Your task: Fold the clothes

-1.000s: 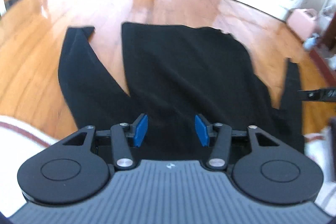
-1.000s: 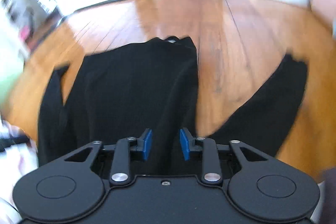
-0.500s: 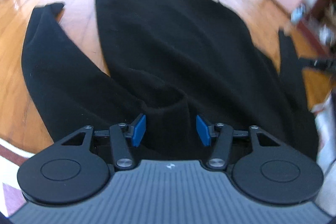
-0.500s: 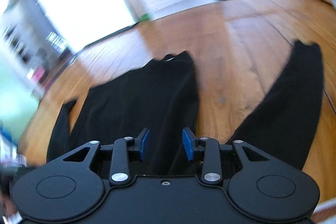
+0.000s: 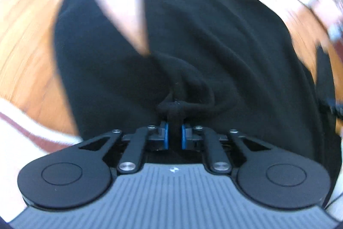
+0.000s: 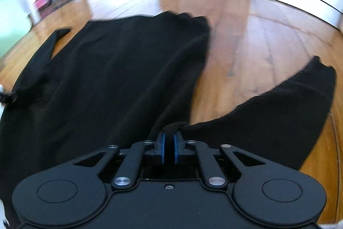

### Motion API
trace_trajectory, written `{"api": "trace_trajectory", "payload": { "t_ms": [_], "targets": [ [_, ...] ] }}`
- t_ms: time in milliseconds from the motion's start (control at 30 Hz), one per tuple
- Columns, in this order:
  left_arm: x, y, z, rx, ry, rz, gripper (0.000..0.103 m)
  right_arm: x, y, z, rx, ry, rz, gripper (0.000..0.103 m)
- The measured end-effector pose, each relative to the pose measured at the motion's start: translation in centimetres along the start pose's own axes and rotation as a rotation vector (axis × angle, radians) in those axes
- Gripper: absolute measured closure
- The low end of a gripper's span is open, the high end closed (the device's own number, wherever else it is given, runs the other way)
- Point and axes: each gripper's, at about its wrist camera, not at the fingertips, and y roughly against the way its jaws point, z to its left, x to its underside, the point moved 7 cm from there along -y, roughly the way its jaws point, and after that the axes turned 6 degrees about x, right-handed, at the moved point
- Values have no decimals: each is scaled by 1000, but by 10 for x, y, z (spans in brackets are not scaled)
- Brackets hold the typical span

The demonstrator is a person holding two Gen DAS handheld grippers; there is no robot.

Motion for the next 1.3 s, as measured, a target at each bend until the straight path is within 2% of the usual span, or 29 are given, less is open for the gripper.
{"api": "trace_trajectory", "payload": {
  "t_ms": [33, 100, 167, 200, 300, 367, 467, 500, 533, 600, 700, 733, 800, 900, 967, 1000, 1100, 1200, 1267, 1300],
  "targets": [
    [1, 7, 13, -26, 49, -13, 93, -3, 4, -9, 27, -36, -15, 95],
    [7, 14, 27, -12, 135, -19, 93, -5, 12, -27, 110, -112, -22, 96],
    [10, 17, 34, -13, 180, -19, 93, -3, 3, -31, 167, -101, 13, 96],
    [10, 16, 29, -37, 146, -15, 93, -1, -2, -32, 195, -94, 30, 97],
    [8, 12, 14, -101, 49, -3, 89, 2, -11, -13, 309, 66, 59, 96],
    [4, 10, 12, -98, 38, 4, 86, 0, -12, -12, 343, 73, 67, 96],
    [-14, 28, 28, 35, 170, -75, 76, -3, -17, -21, 357, 2, 74, 93],
    [-19, 36, 37, 79, 226, -112, 72, -4, -17, -24, 363, -8, 71, 90],
    [-24, 45, 46, 121, 280, -149, 67, -5, -16, -24, 387, -11, 66, 75],
    [-31, 59, 66, 107, 336, -215, 58, -10, -9, -21, 444, -10, 37, 56],
    [-37, 70, 95, 70, 404, -272, 55, -27, 5, -8, 511, -1, -56, 55],
    [-39, 67, 101, 66, 417, -264, 50, -32, 10, 0, 484, -16, -85, 54],
    [-44, 53, 114, 33, 417, -227, 48, -42, 21, 17, 425, -50, -143, 54],
    [-53, 29, 127, -76, 352, -177, 48, -43, 18, 53, 56, -149, -98, 53],
    [-58, 13, 136, -144, 309, -145, 48, -36, 10, 77, -81, -156, -53, 53],
    [-63, 9, 136, -130, 298, -157, 45, -32, 7, 88, -148, -159, -31, 54],
    [-73, -1, 132, -105, 259, -180, 35, -27, 0, 95, -153, -119, -30, 53],
    [-80, -10, 122, -117, 188, -216, 37, -22, -7, 102, -155, -78, -31, 53],
    [-82, -12, 116, -166, 128, -243, 54, -18, -11, 106, -156, -51, -32, 53],
    [-83, -13, 112, -191, 98, -255, 77, -17, -13, 108, -156, -37, -32, 53]
  ]
}}
